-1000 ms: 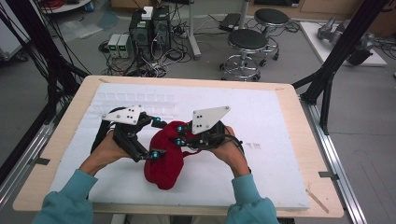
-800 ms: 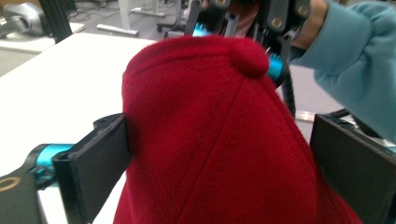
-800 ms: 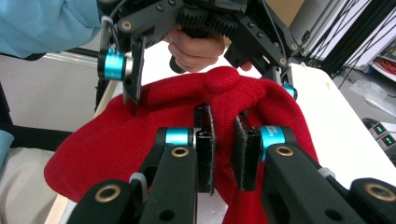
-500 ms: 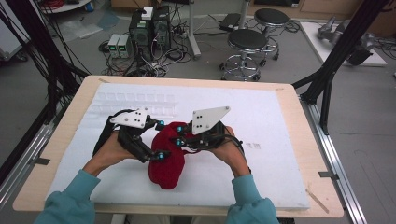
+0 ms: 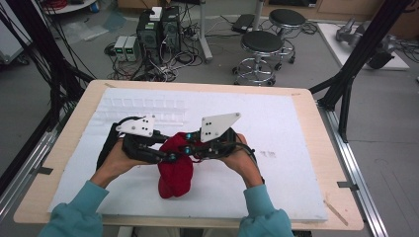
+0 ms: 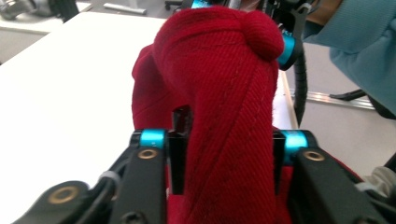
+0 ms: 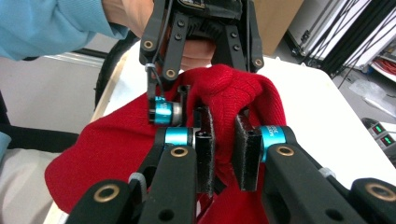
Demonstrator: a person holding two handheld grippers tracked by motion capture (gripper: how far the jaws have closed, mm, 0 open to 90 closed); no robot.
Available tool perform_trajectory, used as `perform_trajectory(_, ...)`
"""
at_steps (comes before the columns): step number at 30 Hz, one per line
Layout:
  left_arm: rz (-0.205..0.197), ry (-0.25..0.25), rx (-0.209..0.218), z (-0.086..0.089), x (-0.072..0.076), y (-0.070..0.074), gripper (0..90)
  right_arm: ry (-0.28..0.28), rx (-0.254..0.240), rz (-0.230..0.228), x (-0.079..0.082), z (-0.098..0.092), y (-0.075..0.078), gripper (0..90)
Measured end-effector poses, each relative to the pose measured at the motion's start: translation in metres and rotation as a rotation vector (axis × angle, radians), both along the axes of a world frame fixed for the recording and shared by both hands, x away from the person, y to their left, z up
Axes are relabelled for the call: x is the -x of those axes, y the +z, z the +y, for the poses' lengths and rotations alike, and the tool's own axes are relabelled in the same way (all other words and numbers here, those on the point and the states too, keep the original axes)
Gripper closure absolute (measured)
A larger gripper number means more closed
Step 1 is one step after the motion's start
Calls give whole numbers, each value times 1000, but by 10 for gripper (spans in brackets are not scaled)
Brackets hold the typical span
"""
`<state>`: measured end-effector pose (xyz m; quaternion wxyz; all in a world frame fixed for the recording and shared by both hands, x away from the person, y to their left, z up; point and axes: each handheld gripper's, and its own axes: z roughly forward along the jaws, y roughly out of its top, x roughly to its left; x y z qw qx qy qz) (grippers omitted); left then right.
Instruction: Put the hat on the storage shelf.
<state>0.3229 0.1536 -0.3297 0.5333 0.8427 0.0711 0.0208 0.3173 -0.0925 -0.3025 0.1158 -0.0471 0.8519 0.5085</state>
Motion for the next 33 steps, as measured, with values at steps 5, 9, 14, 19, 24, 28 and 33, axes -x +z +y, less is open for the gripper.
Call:
perform_trajectory(5, 1, 27, 3, 1, 1, 0, 770, -17, -1, -4, 0, 1, 0, 795)
perform_trajectory(9, -35, 38, -5, 1, 4, 1, 808, -19, 3, 2, 1, 0, 0, 782)
perform_trajectory(14, -34, 51, -7, 2, 5, 2, 825, -21, -9, -15, 1, -1, 1, 714)
perform_trajectory(19, -38, 81, -6, 5, 4, 1, 829, -112, -72, -14, 2, -2, 2, 323)
perform_trajectory(24, -41, 95, 7, 6, 4, 2, 830, -182, -99, 15, 2, 1, 1, 129)
perform_trajectory(28, -43, 120, -2, 8, 3, 3, 831, -214, -119, 30, 4, 1, 2, 107)
perform_trajectory(33, -38, 163, 17, 10, 0, 4, 831, -247, -124, 49, 7, 1, 4, 107)
